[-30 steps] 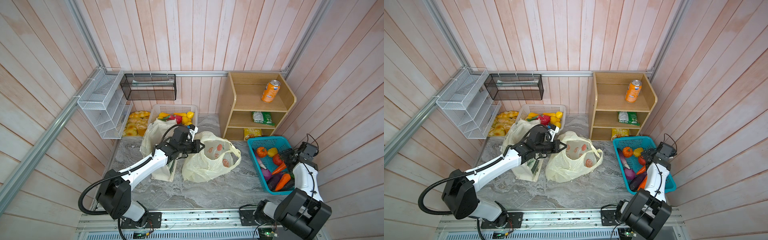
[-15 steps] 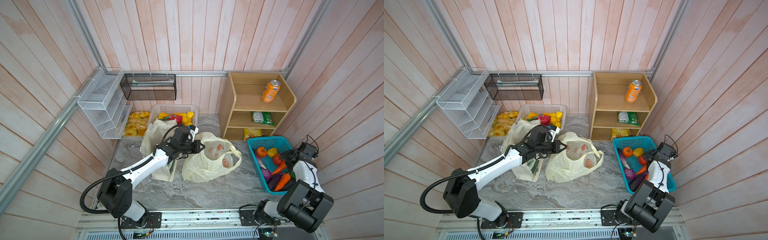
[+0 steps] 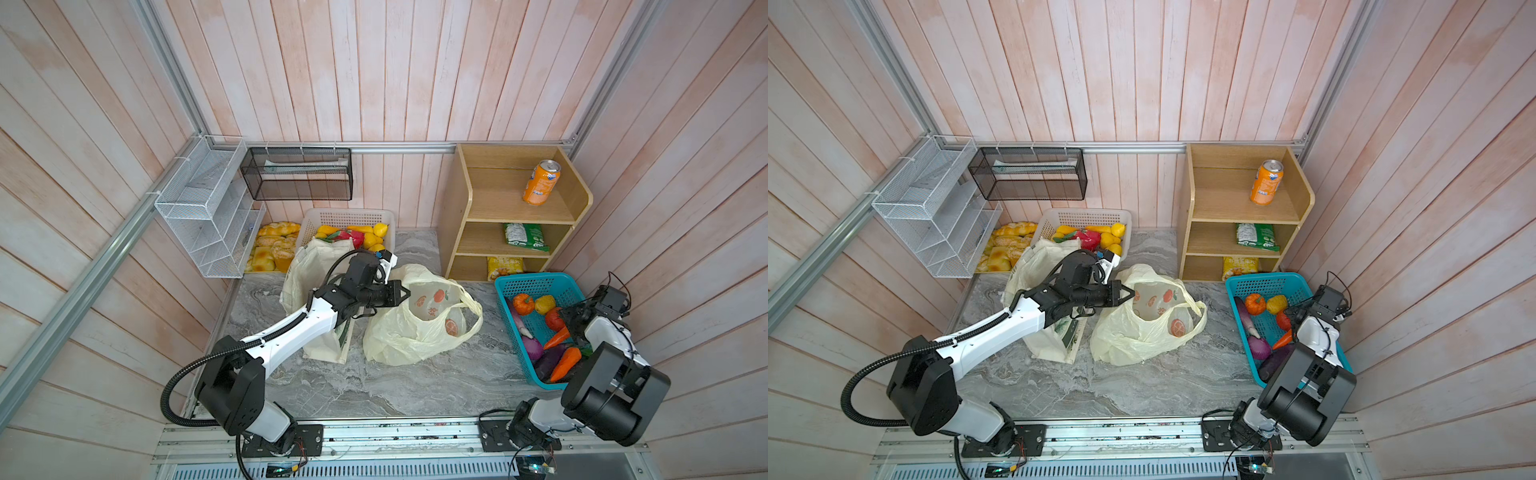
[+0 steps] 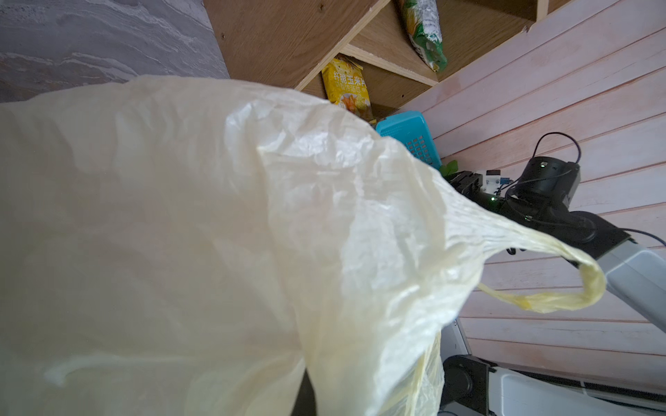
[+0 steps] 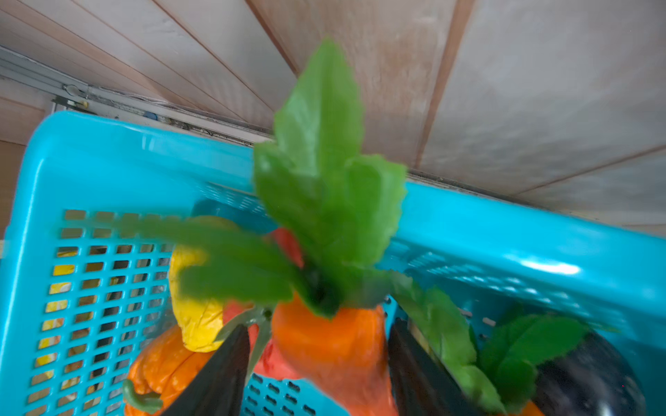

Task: Place the mixed food into the grocery bags and tie them
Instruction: 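Grasp the orange carrot in the teal basket with the right gripper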

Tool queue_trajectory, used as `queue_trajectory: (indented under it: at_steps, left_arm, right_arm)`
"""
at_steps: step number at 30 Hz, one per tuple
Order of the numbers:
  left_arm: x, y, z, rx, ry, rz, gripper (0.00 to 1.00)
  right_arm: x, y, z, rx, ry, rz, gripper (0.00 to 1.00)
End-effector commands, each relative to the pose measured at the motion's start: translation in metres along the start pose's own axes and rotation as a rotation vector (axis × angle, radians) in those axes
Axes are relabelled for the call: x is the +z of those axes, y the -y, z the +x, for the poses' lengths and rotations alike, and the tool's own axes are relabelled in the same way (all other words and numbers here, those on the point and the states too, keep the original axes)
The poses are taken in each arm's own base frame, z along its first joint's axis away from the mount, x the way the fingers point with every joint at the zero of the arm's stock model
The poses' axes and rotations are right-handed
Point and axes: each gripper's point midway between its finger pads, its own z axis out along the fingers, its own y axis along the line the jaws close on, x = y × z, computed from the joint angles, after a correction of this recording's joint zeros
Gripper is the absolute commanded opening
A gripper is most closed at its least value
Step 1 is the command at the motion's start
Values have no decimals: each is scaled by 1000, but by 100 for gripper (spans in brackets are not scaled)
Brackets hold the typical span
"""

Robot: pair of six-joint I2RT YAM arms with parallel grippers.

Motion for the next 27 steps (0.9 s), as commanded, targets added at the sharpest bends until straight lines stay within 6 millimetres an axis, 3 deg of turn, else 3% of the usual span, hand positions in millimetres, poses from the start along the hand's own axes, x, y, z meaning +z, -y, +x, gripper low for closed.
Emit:
queue_trajectory:
  at_steps: [1,10,16,21,27]
  left_arm:
    - [3,4,-5,20,8,25,0]
    - [2,1,-3,13,6,16,0]
    - [3,-2,-2,9,5,13,0]
    - [3,-4,-1,7,6,5,0]
    - [4,-6,0,1,6,-3,0]
  right_arm:
    - [2,-2,4,2,-14,-30,53]
    - [-22,-17,10,10,21,-167,26]
    - [-49,-33,17,21,27,-285,21]
    - [-92,-67,25,-10,28,-450,21]
    - [-180,-123,45,-105,34,-739,21]
